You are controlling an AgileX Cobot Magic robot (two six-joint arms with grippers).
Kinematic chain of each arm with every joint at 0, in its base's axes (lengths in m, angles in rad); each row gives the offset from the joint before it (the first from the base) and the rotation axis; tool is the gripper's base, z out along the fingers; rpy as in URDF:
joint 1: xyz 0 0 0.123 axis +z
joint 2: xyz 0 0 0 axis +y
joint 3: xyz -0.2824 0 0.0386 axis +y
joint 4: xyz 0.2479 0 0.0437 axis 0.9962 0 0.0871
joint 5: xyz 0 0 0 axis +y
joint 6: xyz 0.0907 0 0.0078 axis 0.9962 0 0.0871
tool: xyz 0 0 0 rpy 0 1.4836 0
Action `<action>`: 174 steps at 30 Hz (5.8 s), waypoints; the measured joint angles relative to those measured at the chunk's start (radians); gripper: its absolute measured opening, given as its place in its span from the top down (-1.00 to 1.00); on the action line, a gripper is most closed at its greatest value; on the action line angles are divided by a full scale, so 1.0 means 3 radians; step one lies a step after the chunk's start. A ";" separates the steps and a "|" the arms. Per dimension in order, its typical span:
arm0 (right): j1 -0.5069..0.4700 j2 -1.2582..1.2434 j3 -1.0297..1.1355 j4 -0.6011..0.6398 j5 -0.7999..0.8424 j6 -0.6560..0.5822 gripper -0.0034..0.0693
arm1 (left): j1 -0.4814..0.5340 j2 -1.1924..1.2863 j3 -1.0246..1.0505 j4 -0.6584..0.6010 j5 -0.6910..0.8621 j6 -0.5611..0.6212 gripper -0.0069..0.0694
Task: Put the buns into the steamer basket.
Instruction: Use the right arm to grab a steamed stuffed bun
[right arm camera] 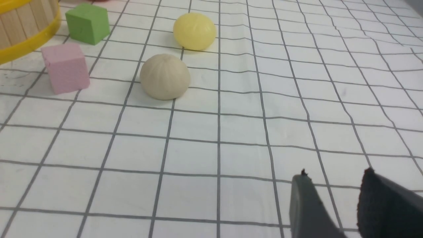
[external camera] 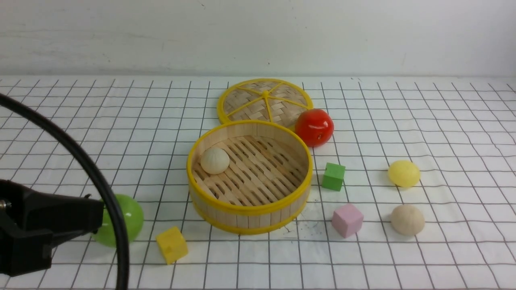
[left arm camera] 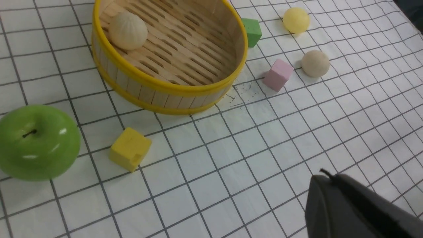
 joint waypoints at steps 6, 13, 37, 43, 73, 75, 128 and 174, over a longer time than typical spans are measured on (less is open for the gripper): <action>0.0000 0.0000 0.0000 0.0000 0.0000 0.0000 0.24 | 0.0000 0.0000 0.0003 0.0000 -0.0008 0.0000 0.85; 0.0000 0.0000 0.0000 0.0000 0.0000 0.0000 0.24 | 0.0000 0.0000 0.0007 0.0000 -0.0049 0.0000 0.85; 0.0000 0.0000 0.0000 0.0000 0.0000 0.0000 0.24 | 0.0102 -0.0818 0.1004 0.1403 -0.1724 -0.0997 0.85; 0.0000 0.0000 0.0000 0.0000 0.0000 0.0000 0.24 | 0.0598 -0.1760 0.1995 0.1720 -0.2041 -0.1768 0.85; 0.0000 0.0000 0.0000 0.0000 0.0000 0.0000 0.24 | 0.0696 -0.2440 0.2937 0.1599 -0.1572 -0.1902 0.85; 0.0000 0.0000 0.0000 0.0000 0.0000 0.0000 0.24 | 0.0696 -0.2440 0.2937 0.1599 -0.1572 -0.1902 0.85; 0.0000 0.0000 -0.0081 0.2030 -0.2807 0.0827 0.24 | 0.0696 -0.2440 0.2937 0.1596 -0.1572 -0.1905 0.75; 0.0730 0.5446 -0.3110 0.0757 0.0075 0.0213 -0.02 | 0.0696 -0.2440 0.2937 0.1596 -0.1572 -0.1909 0.63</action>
